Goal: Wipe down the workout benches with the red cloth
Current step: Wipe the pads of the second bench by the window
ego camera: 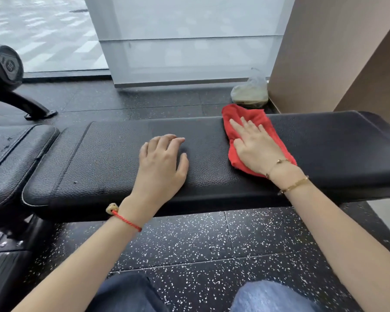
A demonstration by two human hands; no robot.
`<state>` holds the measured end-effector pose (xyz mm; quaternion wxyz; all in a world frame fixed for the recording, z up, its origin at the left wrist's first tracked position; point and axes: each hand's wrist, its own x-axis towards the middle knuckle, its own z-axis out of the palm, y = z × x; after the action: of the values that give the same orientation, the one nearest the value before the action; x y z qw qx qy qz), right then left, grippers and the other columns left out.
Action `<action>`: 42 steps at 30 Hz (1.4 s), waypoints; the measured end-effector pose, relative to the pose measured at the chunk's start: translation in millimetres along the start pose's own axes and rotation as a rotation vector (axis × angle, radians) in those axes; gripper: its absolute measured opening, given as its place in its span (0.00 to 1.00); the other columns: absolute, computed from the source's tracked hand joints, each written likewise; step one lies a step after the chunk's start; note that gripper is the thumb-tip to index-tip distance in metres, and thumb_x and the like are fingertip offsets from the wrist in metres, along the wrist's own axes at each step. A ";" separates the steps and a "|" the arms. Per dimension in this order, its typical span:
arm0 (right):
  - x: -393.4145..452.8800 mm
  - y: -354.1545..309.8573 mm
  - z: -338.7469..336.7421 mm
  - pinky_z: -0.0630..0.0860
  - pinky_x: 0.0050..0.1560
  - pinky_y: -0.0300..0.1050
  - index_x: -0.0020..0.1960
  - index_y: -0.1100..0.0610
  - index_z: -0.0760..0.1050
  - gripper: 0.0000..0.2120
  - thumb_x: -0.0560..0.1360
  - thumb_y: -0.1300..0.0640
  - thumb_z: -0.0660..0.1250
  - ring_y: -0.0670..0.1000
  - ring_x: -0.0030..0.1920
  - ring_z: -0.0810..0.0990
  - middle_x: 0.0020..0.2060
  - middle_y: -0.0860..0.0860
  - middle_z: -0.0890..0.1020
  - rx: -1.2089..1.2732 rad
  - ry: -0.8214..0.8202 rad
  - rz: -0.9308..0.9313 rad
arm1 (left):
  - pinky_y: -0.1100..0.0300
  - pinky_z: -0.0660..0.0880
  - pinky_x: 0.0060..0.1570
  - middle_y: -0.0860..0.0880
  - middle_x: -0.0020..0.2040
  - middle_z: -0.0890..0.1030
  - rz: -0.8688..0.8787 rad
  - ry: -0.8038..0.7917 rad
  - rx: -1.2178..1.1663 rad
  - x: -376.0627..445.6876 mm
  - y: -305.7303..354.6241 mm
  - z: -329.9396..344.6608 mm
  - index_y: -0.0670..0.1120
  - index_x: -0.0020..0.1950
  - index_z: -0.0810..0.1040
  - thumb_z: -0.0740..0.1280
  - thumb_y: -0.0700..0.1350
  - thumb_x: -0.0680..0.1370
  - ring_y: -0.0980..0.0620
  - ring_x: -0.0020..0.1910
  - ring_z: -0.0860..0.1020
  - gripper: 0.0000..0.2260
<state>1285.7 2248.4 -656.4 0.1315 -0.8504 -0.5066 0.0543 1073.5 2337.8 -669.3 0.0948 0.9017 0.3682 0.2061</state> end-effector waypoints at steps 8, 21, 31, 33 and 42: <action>-62.9 23.4 3.0 0.43 0.78 0.46 0.78 0.45 0.52 0.28 0.80 0.55 0.54 0.47 0.78 0.50 0.78 0.49 0.54 0.037 0.060 -0.208 | 0.46 0.58 0.74 0.51 0.69 0.72 0.026 -0.011 0.006 -4.4 8.2 14.8 0.50 0.70 0.72 0.60 0.50 0.81 0.47 0.71 0.66 0.17; -32.0 6.3 2.8 0.41 0.78 0.47 0.79 0.50 0.51 0.28 0.80 0.55 0.53 0.51 0.79 0.48 0.78 0.54 0.51 -0.003 0.008 -0.228 | 0.47 0.59 0.74 0.50 0.69 0.73 0.025 0.009 0.056 -8.8 12.8 14.8 0.49 0.70 0.73 0.55 0.53 0.79 0.45 0.71 0.68 0.22; -4.6 15.8 -11.1 0.40 0.77 0.48 0.79 0.51 0.49 0.27 0.82 0.55 0.51 0.51 0.79 0.47 0.79 0.55 0.49 0.004 -0.051 -0.098 | 0.48 0.58 0.75 0.50 0.70 0.73 0.019 -0.004 0.075 -10.2 13.2 14.0 0.49 0.71 0.72 0.54 0.53 0.79 0.47 0.72 0.67 0.22; 5.1 -0.8 -5.5 0.40 0.77 0.48 0.79 0.52 0.49 0.27 0.81 0.55 0.51 0.53 0.79 0.46 0.79 0.56 0.49 -0.003 -0.049 -0.109 | 0.48 0.59 0.75 0.50 0.70 0.73 0.016 -0.003 0.078 -9.9 13.5 14.2 0.49 0.71 0.72 0.54 0.53 0.79 0.46 0.71 0.67 0.22; -49.4 4.0 1.8 0.41 0.78 0.45 0.79 0.48 0.49 0.27 0.81 0.55 0.52 0.47 0.78 0.47 0.79 0.51 0.50 0.000 -0.017 -0.295 | 0.47 0.59 0.74 0.49 0.70 0.73 0.024 -0.015 0.061 -9.0 12.7 13.0 0.48 0.71 0.73 0.55 0.53 0.79 0.45 0.72 0.67 0.23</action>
<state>1265.0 2203.6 -661.3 0.1338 -0.7661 -0.6273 0.0413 1081.4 2322.2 -679.6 0.0674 0.9101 0.3626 0.1889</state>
